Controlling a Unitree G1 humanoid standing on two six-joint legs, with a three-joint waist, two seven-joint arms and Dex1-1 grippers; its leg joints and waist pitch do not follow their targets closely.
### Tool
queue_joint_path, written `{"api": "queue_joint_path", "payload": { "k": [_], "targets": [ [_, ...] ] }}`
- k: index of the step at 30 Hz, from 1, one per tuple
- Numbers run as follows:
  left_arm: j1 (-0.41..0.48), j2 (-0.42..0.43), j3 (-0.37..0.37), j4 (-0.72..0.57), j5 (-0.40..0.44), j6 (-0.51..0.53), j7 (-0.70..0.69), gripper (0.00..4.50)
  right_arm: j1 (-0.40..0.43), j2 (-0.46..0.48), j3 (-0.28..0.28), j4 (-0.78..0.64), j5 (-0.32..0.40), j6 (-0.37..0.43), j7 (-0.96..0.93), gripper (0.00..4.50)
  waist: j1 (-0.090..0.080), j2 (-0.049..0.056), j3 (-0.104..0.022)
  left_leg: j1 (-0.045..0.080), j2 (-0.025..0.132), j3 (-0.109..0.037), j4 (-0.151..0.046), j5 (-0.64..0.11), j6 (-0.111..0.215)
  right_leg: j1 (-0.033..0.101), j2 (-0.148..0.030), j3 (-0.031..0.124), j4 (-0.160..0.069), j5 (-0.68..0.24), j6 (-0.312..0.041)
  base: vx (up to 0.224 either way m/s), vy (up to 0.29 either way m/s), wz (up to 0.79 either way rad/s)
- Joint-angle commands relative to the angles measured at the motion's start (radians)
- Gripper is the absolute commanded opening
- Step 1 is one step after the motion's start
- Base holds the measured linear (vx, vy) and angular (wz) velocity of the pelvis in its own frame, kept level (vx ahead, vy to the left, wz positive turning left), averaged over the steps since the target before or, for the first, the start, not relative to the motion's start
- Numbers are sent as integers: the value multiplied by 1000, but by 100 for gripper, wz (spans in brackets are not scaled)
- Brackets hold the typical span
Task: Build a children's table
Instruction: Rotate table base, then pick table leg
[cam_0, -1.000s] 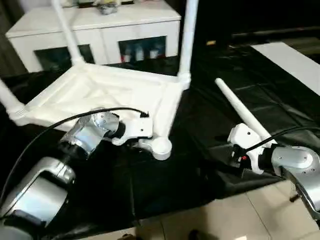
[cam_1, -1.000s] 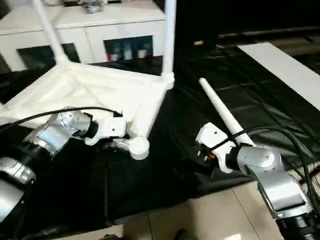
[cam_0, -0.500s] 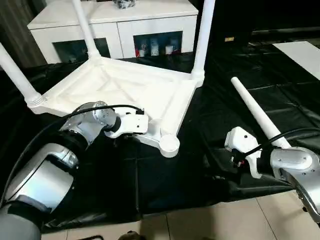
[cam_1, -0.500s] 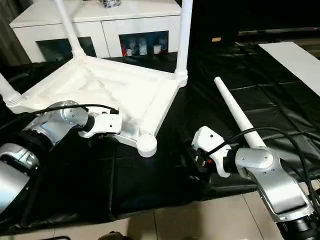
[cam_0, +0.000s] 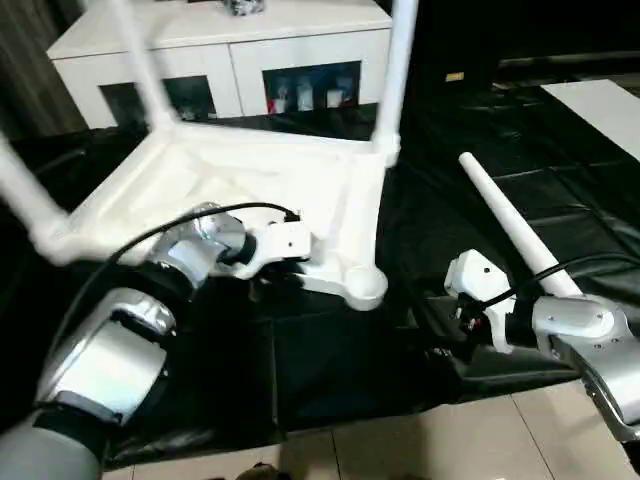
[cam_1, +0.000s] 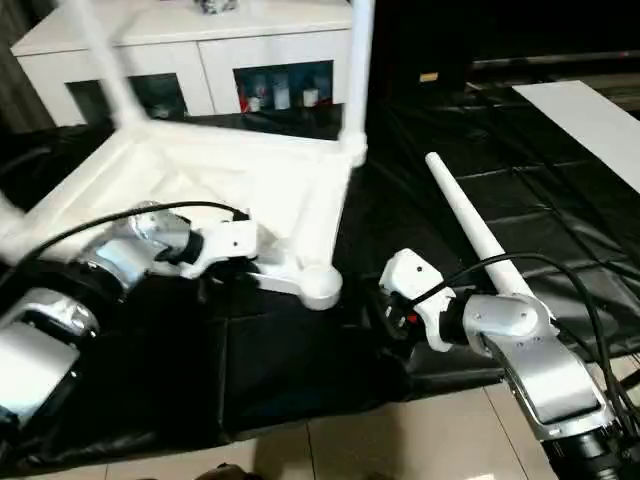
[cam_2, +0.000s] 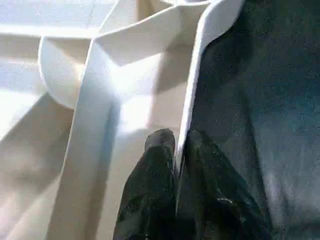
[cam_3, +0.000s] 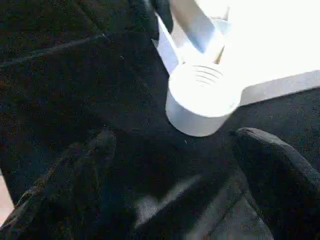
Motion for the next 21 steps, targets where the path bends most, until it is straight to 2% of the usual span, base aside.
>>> {"api": "queue_joint_path", "payload": {
  "k": [1,3,4,6,7,8,9,10,11,13,14,16,17,19,20,21],
  "targets": [
    [56,13,20,-22,-3,78,0,24,-19,21,-23,27,-26,-2,-58,419,6,-26,-75,9,75,-28,-82,-152,102,60,-77,46,-75,-97,-287,0,0,0],
    [89,23,31,-66,-8,108,9,11,-46,53,-48,70,-52,30,-149,419,-3,-23,-70,10,74,-28,-87,-169,84,56,-75,44,-79,-147,-282,0,0,0],
    [100,27,34,-83,-10,117,14,11,-56,65,-60,86,-56,49,-180,419,-5,-22,-71,16,70,-25,-87,-206,67,54,-73,43,-88,-214,-268,0,0,0],
    [121,34,42,-119,-15,130,20,4,-65,81,-73,100,-56,66,-212,419,-7,-22,-69,20,71,-24,-88,-230,52,52,-71,46,-93,-262,-253,0,0,0],
    [141,39,48,-151,-21,138,30,2,-69,94,-84,105,-52,92,-236,419,-10,-29,-70,14,73,-27,-91,-216,48,56,-75,48,-87,-255,-247,0,0,0],
    [166,47,51,-190,-26,134,31,1,-72,105,-92,108,-50,110,-259,419,-16,-34,-70,11,73,-27,-94,-209,50,55,-71,45,-89,-256,-238,0,0,0],
    [174,51,49,-201,-21,140,37,1,-78,111,-96,111,-48,130,-271,419,-13,-29,-72,18,72,-24,-90,-205,51,50,-71,47,-89,-245,-238,0,0,0],
    [174,51,49,-201,-21,140,37,1,-78,111,-96,111,-48,130,-271,419,-15,-28,-73,18,73,-24,-90,-198,52,50,-70,48,-86,-229,-241,0,0,0],
    [193,58,50,-238,-5,166,47,1,-87,118,-99,120,-54,144,-290,419,-15,-33,-73,18,73,-22,-89,-185,58,51,-70,48,-86,-210,-245,0,0,0],
    [212,64,53,-280,2,197,64,1,-111,131,-115,141,-61,173,-327,419,-16,-32,-74,16,73,-22,-89,-170,61,51,-71,48,-82,-200,-247,0,0,0],
    [219,67,55,-297,4,205,73,1,-121,136,-125,149,-66,182,-347,419,-18,-35,-72,17,72,-20,-89,-170,61,48,-69,47,-86,-211,-246,0,0,0],
    [220,67,55,-299,4,206,75,1,-123,137,-126,150,-67,184,-350,419,-19,-33,-71,18,71,-19,-89,-175,55,48,-68,47,-86,-226,-243,0,0,0],
    [236,68,71,-351,-7,234,84,50,-144,138,-135,157,-100,229,-411,419,-19,-34,-70,20,75,-20,-93,-177,45,47,-67,49,-84,-233,-236,0,0,0],
    [242,66,86,-381,-20,250,91,50,-160,135,-139,164,-120,259,-442,419,-23,-34,-72,19,70,-18,-91,-165,41,46,-64,48,-82,-217,-238,0,0,0],
    [249,66,108,-424,-45,266,87,62,-189,144,-176,177,-93,316,-463,419,-22,-36,-73,20,70,-17,-89,-164,41,46,-65,49,-82,-215,-237,0,0,0],
    [251,69,120,-448,-60,276,82,70,-206,147,-196,186,-79,332,-472,444,-20,-37,-75,22,68,-15,-86,-153,50,45,-66,50,-83,-205,-243,0,0,0]
  ]
}}
